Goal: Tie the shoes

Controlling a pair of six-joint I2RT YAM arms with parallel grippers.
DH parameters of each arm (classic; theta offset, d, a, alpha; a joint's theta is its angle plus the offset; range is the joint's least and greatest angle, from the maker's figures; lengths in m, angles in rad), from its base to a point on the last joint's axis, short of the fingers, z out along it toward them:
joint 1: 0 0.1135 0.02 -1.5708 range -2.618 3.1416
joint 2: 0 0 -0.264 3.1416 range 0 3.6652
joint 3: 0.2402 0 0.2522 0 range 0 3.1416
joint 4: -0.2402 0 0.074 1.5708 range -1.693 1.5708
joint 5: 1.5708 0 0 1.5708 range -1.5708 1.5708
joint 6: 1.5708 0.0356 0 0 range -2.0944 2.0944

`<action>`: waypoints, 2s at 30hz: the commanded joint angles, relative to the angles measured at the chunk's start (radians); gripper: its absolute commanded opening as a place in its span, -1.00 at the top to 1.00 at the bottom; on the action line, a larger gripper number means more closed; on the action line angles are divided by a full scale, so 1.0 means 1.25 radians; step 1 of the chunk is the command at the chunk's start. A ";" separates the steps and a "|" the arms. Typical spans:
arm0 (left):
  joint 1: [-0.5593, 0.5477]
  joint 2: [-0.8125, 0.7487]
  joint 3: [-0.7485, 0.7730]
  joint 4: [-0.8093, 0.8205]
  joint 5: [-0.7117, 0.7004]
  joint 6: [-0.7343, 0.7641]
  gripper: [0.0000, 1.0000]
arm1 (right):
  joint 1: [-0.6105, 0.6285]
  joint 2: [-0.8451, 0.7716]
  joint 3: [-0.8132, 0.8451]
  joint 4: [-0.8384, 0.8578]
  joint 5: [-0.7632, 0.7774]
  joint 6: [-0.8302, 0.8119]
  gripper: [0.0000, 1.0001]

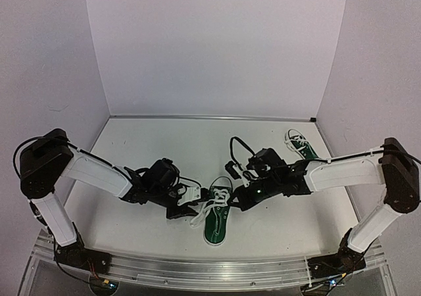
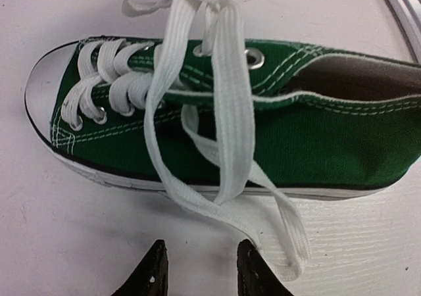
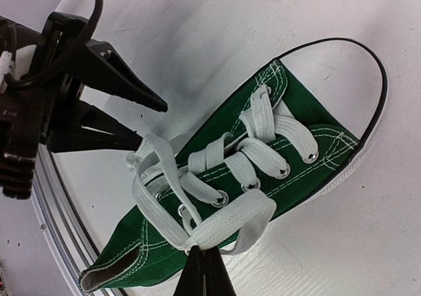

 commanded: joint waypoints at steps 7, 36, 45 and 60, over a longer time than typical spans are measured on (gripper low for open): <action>-0.013 0.063 0.041 0.101 0.082 -0.026 0.24 | 0.002 0.001 0.002 0.016 0.003 0.007 1.00; 0.042 -0.113 -0.012 -0.003 -0.290 -0.122 1.00 | 0.002 -0.054 -0.031 0.003 0.015 0.023 1.00; 0.043 -0.122 0.040 -0.143 -0.393 -0.093 1.00 | 0.002 -0.069 -0.042 -0.004 0.023 0.021 1.00; 0.083 -0.199 0.077 -0.233 -0.527 -0.246 1.00 | 0.002 -0.338 -0.151 -0.133 0.154 0.171 1.00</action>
